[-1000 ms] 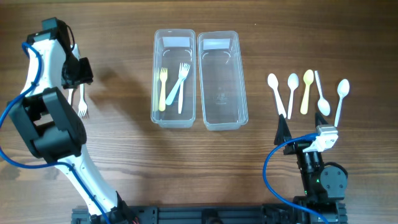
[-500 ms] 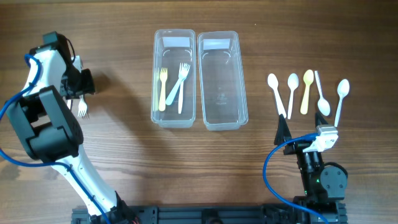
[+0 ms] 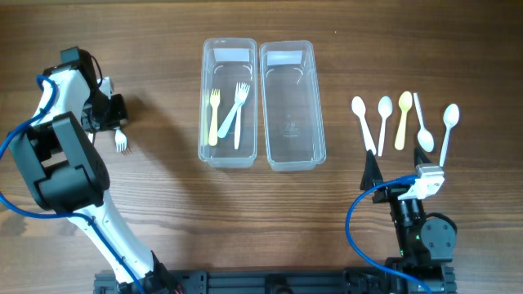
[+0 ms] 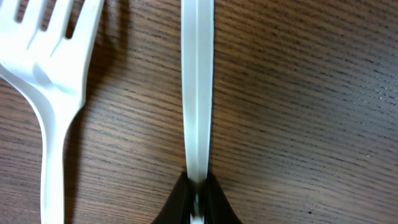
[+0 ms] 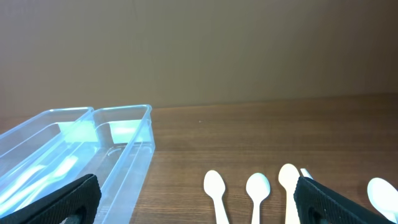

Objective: Pack container
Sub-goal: 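Grasp the clear fork with the left gripper, then place the clear fork into the left container and release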

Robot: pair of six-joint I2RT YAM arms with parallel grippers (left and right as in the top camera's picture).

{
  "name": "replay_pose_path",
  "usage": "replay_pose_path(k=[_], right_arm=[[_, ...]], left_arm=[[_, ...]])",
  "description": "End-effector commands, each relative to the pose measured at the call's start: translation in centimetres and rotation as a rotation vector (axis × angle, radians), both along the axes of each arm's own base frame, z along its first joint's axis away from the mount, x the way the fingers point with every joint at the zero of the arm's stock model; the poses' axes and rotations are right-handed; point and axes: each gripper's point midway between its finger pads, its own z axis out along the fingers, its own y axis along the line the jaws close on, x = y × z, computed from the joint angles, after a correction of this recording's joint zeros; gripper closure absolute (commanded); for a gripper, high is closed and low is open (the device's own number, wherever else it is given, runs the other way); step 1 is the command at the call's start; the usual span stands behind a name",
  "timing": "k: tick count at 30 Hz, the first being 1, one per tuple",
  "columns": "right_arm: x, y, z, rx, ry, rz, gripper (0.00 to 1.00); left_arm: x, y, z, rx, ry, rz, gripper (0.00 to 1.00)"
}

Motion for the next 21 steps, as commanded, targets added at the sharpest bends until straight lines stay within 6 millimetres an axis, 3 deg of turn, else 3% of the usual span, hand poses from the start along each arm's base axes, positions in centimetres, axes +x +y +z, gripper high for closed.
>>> replay_pose_path(k=[1,5,9,12,15,21], right_arm=[[-0.1,0.2,0.3,0.014,-0.011,0.014,0.0],[-0.1,0.2,0.3,0.014,-0.011,0.014,0.0],[-0.1,0.2,0.3,0.014,-0.011,0.014,0.0],[-0.1,0.2,0.3,0.014,-0.011,0.014,0.0],[-0.1,0.2,0.3,0.014,-0.011,0.014,0.0],[-0.1,0.2,0.3,0.014,-0.011,0.014,0.0]], left_arm=[[-1.1,0.0,-0.6,-0.008,0.043,-0.001,0.96],[0.9,-0.5,3.3,-0.034,-0.042,-0.001,0.96],[3.9,-3.5,8.8,-0.11,-0.19,0.0,0.96],[4.9,-8.0,12.5,-0.19,-0.267,-0.086,0.96],[5.0,-12.0,14.3,-0.217,-0.297,-0.159,0.96],[4.4,-21.0,15.2,-0.272,-0.281,-0.232,0.96]])
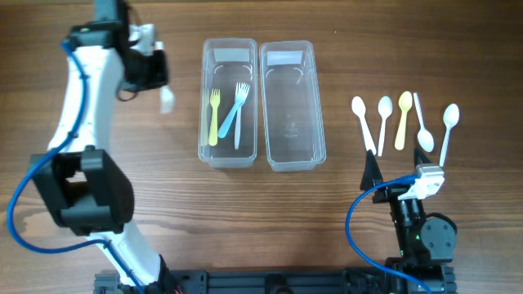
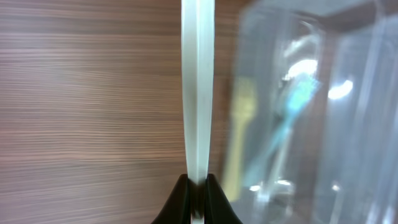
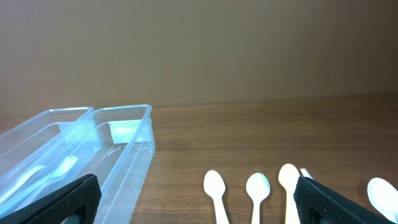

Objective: Pack container
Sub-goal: 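Place the clear fork into the left container and release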

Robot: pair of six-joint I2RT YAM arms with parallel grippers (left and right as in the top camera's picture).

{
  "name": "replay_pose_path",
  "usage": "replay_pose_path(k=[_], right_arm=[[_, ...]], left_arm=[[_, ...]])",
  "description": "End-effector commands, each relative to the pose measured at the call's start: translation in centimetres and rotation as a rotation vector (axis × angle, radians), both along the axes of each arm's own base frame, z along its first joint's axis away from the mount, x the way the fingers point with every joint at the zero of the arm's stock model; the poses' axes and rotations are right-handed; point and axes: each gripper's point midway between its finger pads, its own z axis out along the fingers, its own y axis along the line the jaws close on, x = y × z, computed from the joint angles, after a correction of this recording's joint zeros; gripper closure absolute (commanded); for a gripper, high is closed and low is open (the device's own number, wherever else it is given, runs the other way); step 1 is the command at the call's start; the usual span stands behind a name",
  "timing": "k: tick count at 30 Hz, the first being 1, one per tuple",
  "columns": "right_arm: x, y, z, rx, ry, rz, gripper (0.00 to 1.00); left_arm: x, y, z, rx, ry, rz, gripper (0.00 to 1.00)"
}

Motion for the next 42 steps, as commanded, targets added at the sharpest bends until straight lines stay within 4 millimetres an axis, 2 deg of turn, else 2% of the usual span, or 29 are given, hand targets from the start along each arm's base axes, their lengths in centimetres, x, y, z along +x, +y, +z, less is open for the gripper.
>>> replay_pose_path(k=[1,6,9,11,12,13,14,15,18,20,23,27,29,30,33,39,42], right_arm=[[-0.1,0.2,0.3,0.014,-0.011,0.014,0.0],[-0.1,0.2,0.3,0.013,-0.011,0.014,0.0],[-0.1,0.2,0.3,0.013,-0.011,0.014,0.0],[-0.1,0.2,0.3,0.013,-0.011,0.014,0.0],[-0.1,0.2,0.3,0.013,-0.011,0.014,0.0],[-0.1,0.2,0.3,0.014,-0.011,0.014,0.0],[-0.1,0.2,0.3,0.013,-0.011,0.014,0.0],[-0.1,0.2,0.3,0.013,-0.011,0.014,0.0],[-0.1,0.3,0.3,0.014,-0.011,0.014,0.0],[-0.1,0.2,0.3,0.013,-0.011,0.014,0.0],[-0.1,0.2,0.3,0.013,-0.011,0.014,0.0],[-0.1,0.2,0.3,0.013,-0.011,0.014,0.0],[-0.1,0.2,0.3,0.013,-0.011,0.014,0.0],[-0.1,0.2,0.3,0.013,-0.011,0.014,0.0],[-0.1,0.2,0.3,0.013,-0.011,0.014,0.0],[-0.1,0.2,0.3,0.013,-0.011,0.014,0.0],[-0.1,0.2,0.3,0.014,-0.011,0.014,0.0]], left_arm=[[-0.6,-5.6,1.1,-0.061,0.003,-0.033,0.96],[-2.0,-10.7,1.0,-0.065,0.016,-0.128,0.96],[-2.4,-12.0,0.5,-0.043,0.024,-0.161,0.94],[-2.5,-12.1,-0.2,-0.015,0.034,-0.168,0.93],[-2.4,-12.1,-0.4,-0.009,0.035,-0.168,0.87],[-2.4,-12.1,-0.5,-0.008,0.036,-0.17,0.73],[-2.3,-12.0,-0.5,-0.004,0.032,-0.172,0.5],[-2.2,-11.7,-0.5,0.009,0.027,-0.168,0.43],[-1.9,-10.7,-0.4,0.047,0.019,-0.152,0.43],[-1.5,-9.0,0.0,0.105,-0.002,-0.118,0.39],[-0.6,-2.9,1.9,0.341,-0.07,0.0,0.35],[-1.4,4.1,5.3,0.547,-0.107,0.146,0.34],[-1.9,6.2,5.6,0.564,-0.086,0.167,0.36],[-2.2,7.2,5.5,0.573,-0.066,0.164,0.4],[-3.1,11.2,5.1,0.575,-0.01,0.164,0.4],[-3.9,16.6,4.4,0.413,-0.009,0.181,0.39],[-4.3,19.9,3.1,0.289,-0.025,0.216,0.32]])
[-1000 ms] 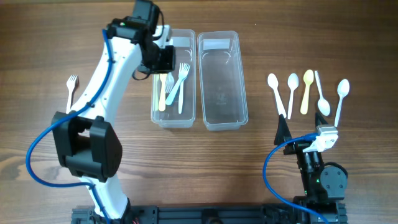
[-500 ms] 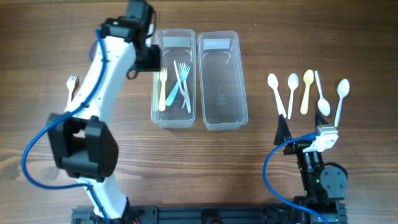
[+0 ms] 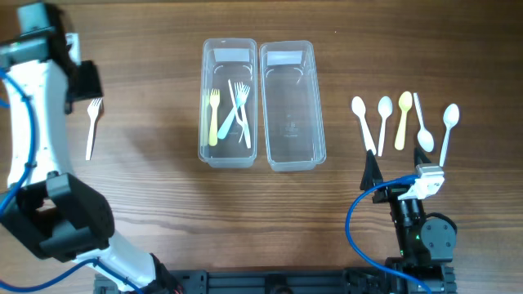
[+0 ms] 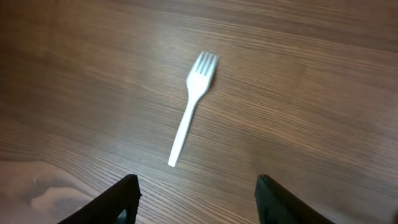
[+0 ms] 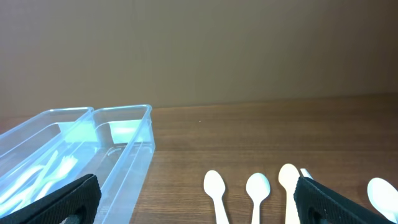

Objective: Pack container
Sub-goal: 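Place the clear fork into the left container and release, then grasp the last white fork with the left gripper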

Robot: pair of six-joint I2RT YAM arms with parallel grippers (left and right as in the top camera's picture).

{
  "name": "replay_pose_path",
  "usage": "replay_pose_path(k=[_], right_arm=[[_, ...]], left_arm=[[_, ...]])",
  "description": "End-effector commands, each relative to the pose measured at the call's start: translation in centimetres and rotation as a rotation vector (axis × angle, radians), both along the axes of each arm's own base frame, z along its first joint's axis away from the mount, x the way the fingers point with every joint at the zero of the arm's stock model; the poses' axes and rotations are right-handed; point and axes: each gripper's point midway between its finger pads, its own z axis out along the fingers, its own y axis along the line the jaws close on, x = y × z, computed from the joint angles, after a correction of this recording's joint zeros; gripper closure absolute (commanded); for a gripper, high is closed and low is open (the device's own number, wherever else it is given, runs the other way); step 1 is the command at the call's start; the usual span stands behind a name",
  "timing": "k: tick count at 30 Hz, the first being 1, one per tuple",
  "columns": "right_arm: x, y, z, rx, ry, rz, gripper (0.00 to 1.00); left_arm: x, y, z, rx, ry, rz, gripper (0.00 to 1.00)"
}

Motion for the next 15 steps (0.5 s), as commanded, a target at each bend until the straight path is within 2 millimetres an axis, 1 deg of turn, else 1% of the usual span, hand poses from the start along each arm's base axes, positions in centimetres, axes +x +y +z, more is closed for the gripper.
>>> replay_pose_path(k=[1,3,4,6,9,10,11,13,15], right_arm=[[-0.1,0.2,0.3,0.013,-0.011,0.013,0.0],[-0.1,0.2,0.3,0.013,-0.011,0.013,0.0],[-0.1,0.2,0.3,0.014,-0.011,0.013,0.0],[-0.1,0.2,0.3,0.013,-0.011,0.013,0.0],[-0.1,0.2,0.3,0.014,-0.011,0.013,0.0],[-0.1,0.2,0.3,0.014,-0.011,0.013,0.0],[-0.1,0.2,0.3,0.014,-0.011,0.013,0.0],[-0.1,0.2,0.3,0.014,-0.011,0.013,0.0],[-0.1,0.2,0.3,0.014,-0.011,0.013,0.0]], left_arm=[[0.2,1.9,-1.5,-0.166,-0.043,-0.052,0.31],[-0.1,2.8,-2.7,-0.199,-0.027,-0.035,0.31],[-0.2,3.2,-3.7,-0.212,-0.008,-0.037,0.31],[-0.1,3.4,-5.8,-0.227,0.038,-0.05,0.34],[0.2,3.5,-8.8,-0.258,0.089,-0.045,0.34],[0.3,3.3,-10.3,-0.283,0.109,-0.05,0.35],[0.4,3.1,-10.8,-0.296,0.116,-0.057,0.36],[0.3,2.9,-12.6,-0.322,0.15,-0.069,0.38],[0.1,2.8,-14.4,-0.341,0.187,-0.068,0.39]])
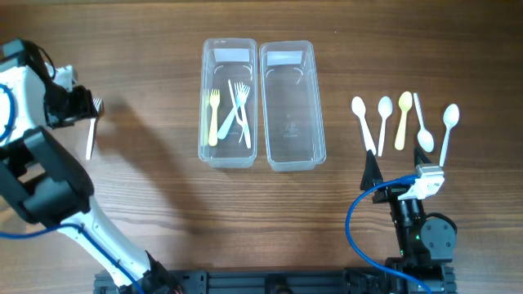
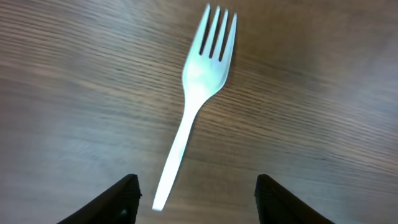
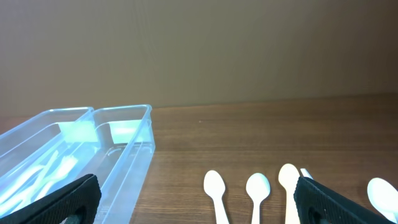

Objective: Pack container
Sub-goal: 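Grasp the last white fork with the left gripper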

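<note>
One white fork [image 1: 91, 131] lies on the wood at the far left, its tines pointing away. My left gripper [image 1: 82, 106] hovers open over its tine end. The left wrist view shows the fork [image 2: 198, 93] between and ahead of the spread fingers [image 2: 124, 200]. The left clear container [image 1: 229, 102] holds several forks, yellow, blue and white. The right clear container [image 1: 292, 104] has nothing in it. Several spoons [image 1: 403, 118] lie in a row at the right. My right gripper [image 1: 399, 173] sits open below them, holding nothing.
The two containers stand side by side at the table's middle back. In the right wrist view the spoons [image 3: 258, 186] lie just ahead of the gripper [image 3: 199, 211], with the container walls [image 3: 127, 155] at left. Bare wood surrounds the fork.
My left gripper has come down closer to the lone fork, which fills more of the wrist view. The fork has not moved. The right arm is still.
My left gripper was shut on a white fork at the far left, with a second fork beside it. Then it held that fork next to the left container. Then that fork lay in the container, and the gripper was open above the remaining fork, now closer.
</note>
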Robot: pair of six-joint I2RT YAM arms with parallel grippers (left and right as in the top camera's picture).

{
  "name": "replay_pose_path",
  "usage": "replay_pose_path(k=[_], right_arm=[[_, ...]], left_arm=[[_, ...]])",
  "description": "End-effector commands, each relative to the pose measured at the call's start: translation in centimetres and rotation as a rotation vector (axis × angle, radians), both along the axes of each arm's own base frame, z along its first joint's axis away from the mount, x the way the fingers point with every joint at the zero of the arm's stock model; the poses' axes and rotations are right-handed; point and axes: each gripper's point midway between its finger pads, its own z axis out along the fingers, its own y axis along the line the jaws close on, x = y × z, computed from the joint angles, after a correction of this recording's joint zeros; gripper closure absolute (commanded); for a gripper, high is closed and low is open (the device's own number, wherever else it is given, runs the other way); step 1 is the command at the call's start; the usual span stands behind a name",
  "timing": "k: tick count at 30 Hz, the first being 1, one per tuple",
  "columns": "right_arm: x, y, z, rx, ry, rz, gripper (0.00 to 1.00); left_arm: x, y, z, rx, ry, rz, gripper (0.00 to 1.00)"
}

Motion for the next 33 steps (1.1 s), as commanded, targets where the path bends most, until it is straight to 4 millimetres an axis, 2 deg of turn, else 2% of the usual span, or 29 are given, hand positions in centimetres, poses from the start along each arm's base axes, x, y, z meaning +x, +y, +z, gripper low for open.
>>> replay_pose_path(k=[1,7,13,16,26,28,29,33], right_arm=[[-0.1,0.2,0.3,0.014,-0.011,0.014,0.0],[-0.1,0.2,0.3,0.014,-0.011,0.014,0.0],[-0.1,0.3,0.3,0.014,-0.011,0.014,0.0],[-0.1,0.2,0.3,0.014,-0.011,0.014,0.0],[-0.1,0.2,0.3,0.013,-0.011,0.014,0.0],[-0.1,0.2,0.3,0.014,-0.011,0.014,0.0],[-0.1,0.2,0.3,0.014,-0.011,0.014,0.0],[-0.1,0.2,0.3,0.014,-0.011,0.014,0.0]], left_arm=[[0.3,-0.7,-2.5,-0.054,0.028,-0.044,0.39],[0.1,-0.8,-4.8,-0.072,0.061,-0.065,0.41],[0.8,-0.5,-5.1,-0.059,0.036,-0.065,0.4],[0.9,-0.5,-5.3,-0.059,0.037,-0.066,0.36],[0.2,-0.8,-7.1,-0.083,0.082,-0.062,0.36],[0.1,-0.9,-7.1,-0.085,0.085,-0.061,0.42],[0.0,-0.9,-7.1,-0.088,0.09,-0.061,0.48],[-0.6,-0.8,-7.1,-0.078,0.121,-0.052,0.56]])
